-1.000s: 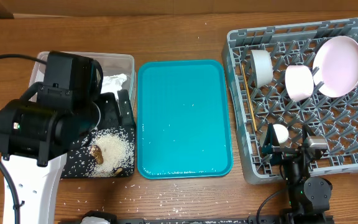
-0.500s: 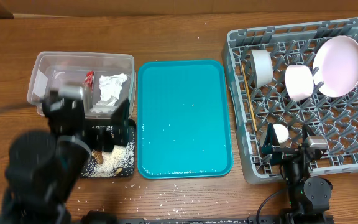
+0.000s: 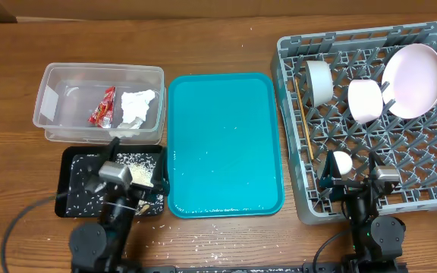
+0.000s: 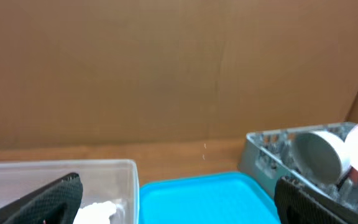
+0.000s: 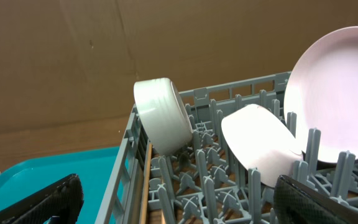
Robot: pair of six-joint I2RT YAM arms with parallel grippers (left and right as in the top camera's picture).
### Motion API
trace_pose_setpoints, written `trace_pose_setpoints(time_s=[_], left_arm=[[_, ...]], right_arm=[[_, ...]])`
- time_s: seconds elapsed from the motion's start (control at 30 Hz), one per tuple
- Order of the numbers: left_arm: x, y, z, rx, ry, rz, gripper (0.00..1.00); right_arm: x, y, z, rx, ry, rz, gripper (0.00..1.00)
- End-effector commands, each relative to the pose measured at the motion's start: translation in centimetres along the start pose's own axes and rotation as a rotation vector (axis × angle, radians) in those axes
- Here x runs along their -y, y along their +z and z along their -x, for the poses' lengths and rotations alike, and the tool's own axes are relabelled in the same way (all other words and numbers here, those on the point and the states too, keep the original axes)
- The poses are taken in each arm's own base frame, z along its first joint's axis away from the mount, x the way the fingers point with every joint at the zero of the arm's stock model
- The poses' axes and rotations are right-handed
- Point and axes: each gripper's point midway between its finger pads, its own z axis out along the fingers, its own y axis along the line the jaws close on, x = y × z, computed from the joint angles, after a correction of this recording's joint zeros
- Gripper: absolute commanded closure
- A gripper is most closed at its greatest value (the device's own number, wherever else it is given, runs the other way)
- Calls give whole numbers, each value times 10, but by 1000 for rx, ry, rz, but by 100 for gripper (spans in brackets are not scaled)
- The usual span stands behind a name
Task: Sort waste into correct bins and load items into the dishwasher
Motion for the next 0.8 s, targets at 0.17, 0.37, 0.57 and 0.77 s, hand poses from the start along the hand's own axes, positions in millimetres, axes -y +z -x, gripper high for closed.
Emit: trace_pose_setpoints(time_s=[0.17,0.37,0.57,0.77], left_arm=[[-9,-9,-49,34,4,10,0],[-18,-10,-83,-67,-2,47,0],[-22,-13,-105,-159,-9,68,0],[-23,-13,-106,-161,-8,72,0]], right_arm=[[1,0,-2,5,1,0,0],[1,0,-2,5,1,0,0],[1,0,-2,5,1,0,0],[1,0,-2,5,1,0,0]])
